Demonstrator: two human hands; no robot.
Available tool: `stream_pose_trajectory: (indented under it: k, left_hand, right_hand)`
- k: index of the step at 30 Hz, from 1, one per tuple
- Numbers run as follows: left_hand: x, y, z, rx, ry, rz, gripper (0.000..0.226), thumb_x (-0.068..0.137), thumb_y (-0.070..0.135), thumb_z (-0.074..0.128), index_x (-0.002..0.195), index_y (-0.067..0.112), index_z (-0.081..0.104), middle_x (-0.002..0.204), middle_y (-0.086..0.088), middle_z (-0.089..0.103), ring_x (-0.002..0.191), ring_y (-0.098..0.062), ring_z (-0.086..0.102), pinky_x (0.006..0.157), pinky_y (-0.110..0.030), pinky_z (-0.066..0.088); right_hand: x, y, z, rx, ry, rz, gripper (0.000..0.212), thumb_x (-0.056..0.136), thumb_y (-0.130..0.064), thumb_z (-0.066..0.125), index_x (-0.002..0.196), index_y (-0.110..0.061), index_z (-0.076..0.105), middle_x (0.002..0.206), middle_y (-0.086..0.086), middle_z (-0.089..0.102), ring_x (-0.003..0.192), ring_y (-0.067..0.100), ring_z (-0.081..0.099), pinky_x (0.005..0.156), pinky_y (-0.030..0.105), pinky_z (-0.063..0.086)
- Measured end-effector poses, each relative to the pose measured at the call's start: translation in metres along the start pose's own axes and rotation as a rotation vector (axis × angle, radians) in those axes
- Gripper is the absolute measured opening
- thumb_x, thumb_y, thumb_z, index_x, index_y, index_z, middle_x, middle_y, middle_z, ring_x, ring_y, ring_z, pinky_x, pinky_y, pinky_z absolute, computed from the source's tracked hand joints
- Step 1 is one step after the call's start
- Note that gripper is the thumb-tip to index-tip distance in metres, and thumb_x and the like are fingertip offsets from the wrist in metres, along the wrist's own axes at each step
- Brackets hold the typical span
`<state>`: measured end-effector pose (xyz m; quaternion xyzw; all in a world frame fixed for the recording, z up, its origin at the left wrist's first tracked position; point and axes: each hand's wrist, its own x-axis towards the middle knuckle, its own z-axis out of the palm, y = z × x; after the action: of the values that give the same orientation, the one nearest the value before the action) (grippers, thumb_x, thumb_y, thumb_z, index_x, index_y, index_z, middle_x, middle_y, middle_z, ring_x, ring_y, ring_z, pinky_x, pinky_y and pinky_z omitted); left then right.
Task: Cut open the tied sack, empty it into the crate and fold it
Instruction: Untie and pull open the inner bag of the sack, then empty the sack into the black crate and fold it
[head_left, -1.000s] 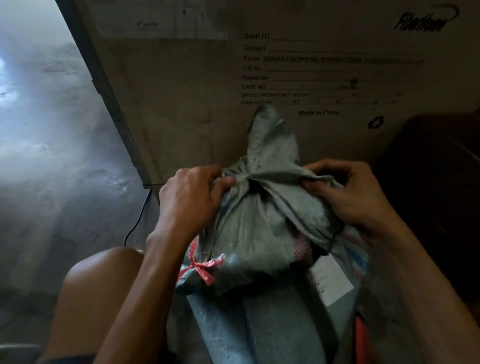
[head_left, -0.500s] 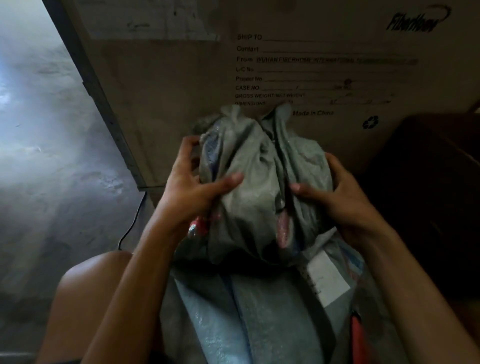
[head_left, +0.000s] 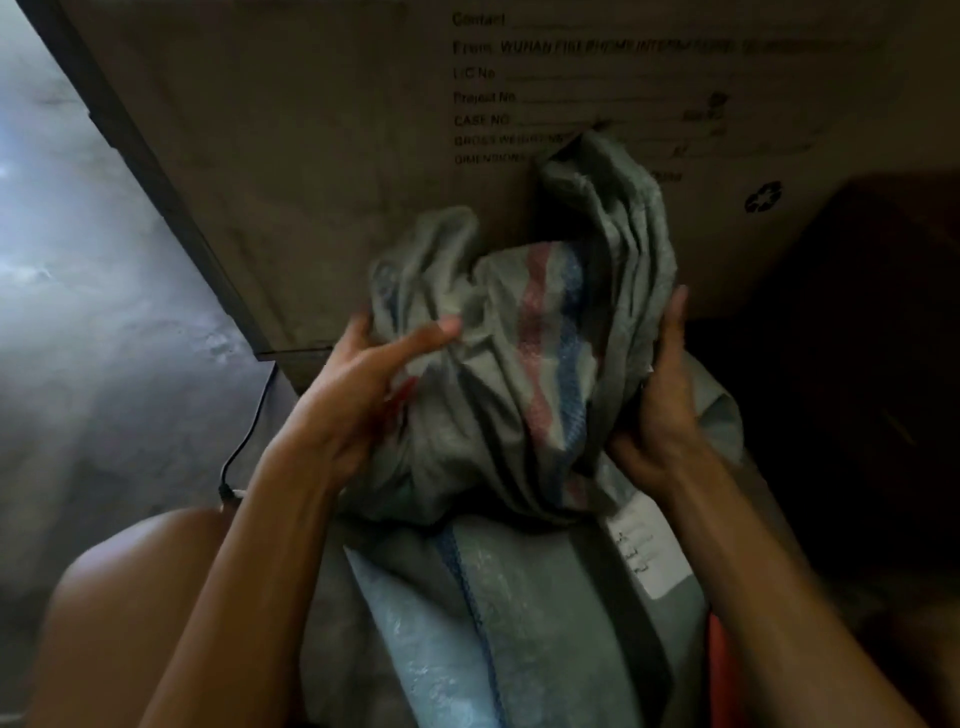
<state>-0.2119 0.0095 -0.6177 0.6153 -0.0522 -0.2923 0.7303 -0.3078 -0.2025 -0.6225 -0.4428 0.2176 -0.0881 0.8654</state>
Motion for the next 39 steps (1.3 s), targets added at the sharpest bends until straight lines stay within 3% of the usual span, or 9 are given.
stream_pose_trajectory:
  k: [2, 4, 6, 9, 14, 16, 24, 29, 39]
  left_hand:
    - [0.0, 0.005, 0.0, 0.228, -0.131, 0.125, 0.1, 0.056, 0.027, 0.093, 0.137, 0.049, 0.039, 0.137, 0.013, 0.061, 0.119, -0.006, 0.066, 0.092, -0.025, 0.057]
    - [0.004, 0.004, 0.011, 0.542, -0.076, 0.241, 0.101, 0.07, 0.025, 0.087, 0.146, 0.051, 0.026, 0.146, 0.021, 0.05, 0.132, 0.001, 0.051, 0.103, -0.017, 0.046]
    - [0.013, 0.001, 0.025, 0.737, 0.163, 0.326, 0.079, 0.091, 0.018, 0.07, 0.154, 0.038, 0.026, 0.148, 0.009, 0.052, 0.135, -0.009, 0.048, 0.099, -0.016, 0.041]
    - [0.012, 0.007, 0.031, 0.717, 0.435, 0.236, 0.056, 0.102, 0.019, 0.054, 0.155, 0.024, 0.036, 0.14, -0.008, 0.062, 0.127, -0.027, 0.058, 0.092, -0.025, 0.041]
    - [-0.03, 0.128, 0.051, 0.368, 0.429, 0.237, 0.024, 0.102, 0.013, 0.053, 0.118, 0.027, 0.065, 0.107, 0.014, 0.072, 0.105, -0.004, 0.067, 0.099, -0.046, 0.055]
    - [-0.057, 0.192, 0.074, 0.373, 0.406, 0.231, 0.027, 0.101, 0.005, 0.054, 0.126, 0.009, 0.064, 0.118, -0.003, 0.072, 0.115, -0.016, 0.066, 0.104, -0.049, 0.051]
    - [-0.181, 0.447, 0.163, 0.54, 0.121, 0.234, 0.027, 0.092, -0.004, 0.059, 0.118, 0.002, 0.063, 0.107, -0.007, 0.072, 0.1, -0.017, 0.067, 0.093, -0.05, 0.055]
    - [-0.252, 0.55, 0.181, 0.523, -0.007, 0.274, 0.028, 0.095, -0.003, 0.061, 0.118, 0.012, 0.062, 0.107, 0.008, 0.068, 0.1, -0.001, 0.064, 0.091, -0.026, 0.054]
    - [-0.334, 0.569, 0.224, 0.449, -0.615, 0.173, 0.05, 0.092, -0.014, 0.059, 0.137, 0.007, 0.051, 0.133, -0.011, 0.062, 0.129, -0.026, 0.058, 0.112, -0.053, 0.044]
  right_hand:
    - [0.002, -0.002, 0.002, 0.03, -0.174, -0.061, 0.071, 0.067, -0.078, 0.056, 0.113, -0.026, 0.073, 0.115, -0.002, 0.075, 0.108, 0.014, 0.071, 0.093, 0.035, 0.057]
    - [-0.001, -0.009, 0.005, -0.23, -0.268, -0.036, 0.07, 0.033, -0.069, 0.084, 0.087, -0.026, 0.078, 0.091, -0.009, 0.079, 0.085, 0.005, 0.075, 0.072, 0.026, 0.062]
    - [0.009, -0.013, 0.007, -0.546, -0.144, -0.077, 0.057, 0.046, -0.048, 0.091, 0.094, -0.023, 0.073, 0.088, -0.013, 0.077, 0.084, -0.001, 0.072, 0.071, 0.019, 0.057]
    - [0.018, -0.025, 0.022, -0.471, 0.195, -0.182, 0.063, 0.079, -0.053, 0.074, 0.134, -0.024, 0.059, 0.129, -0.008, 0.067, 0.122, 0.008, 0.061, 0.107, 0.038, 0.047]
    - [-0.025, -0.108, 0.091, -0.255, 0.394, -0.099, 0.043, 0.098, -0.043, 0.054, 0.137, -0.026, 0.056, 0.131, -0.006, 0.066, 0.12, 0.009, 0.062, 0.107, 0.04, 0.048]
    - [-0.057, -0.158, 0.136, -0.224, 0.437, -0.08, 0.035, 0.098, -0.037, 0.055, 0.132, -0.026, 0.06, 0.13, -0.003, 0.066, 0.119, 0.012, 0.064, 0.105, 0.042, 0.05]
    - [-0.216, -0.384, 0.266, -0.265, 0.642, 0.035, 0.042, 0.099, -0.03, 0.057, 0.136, -0.011, 0.057, 0.131, 0.006, 0.065, 0.119, 0.021, 0.064, 0.103, 0.045, 0.051]
    - [-0.307, -0.472, 0.325, -0.278, 0.592, -0.024, 0.032, 0.099, -0.028, 0.057, 0.131, -0.026, 0.057, 0.126, -0.006, 0.066, 0.12, 0.012, 0.062, 0.103, 0.035, 0.051]
    - [-0.523, -0.465, 0.337, 0.098, 0.932, -0.174, 0.058, 0.095, -0.04, 0.052, 0.149, -0.023, 0.04, 0.144, -0.004, 0.056, 0.128, 0.012, 0.057, 0.109, 0.044, 0.045]
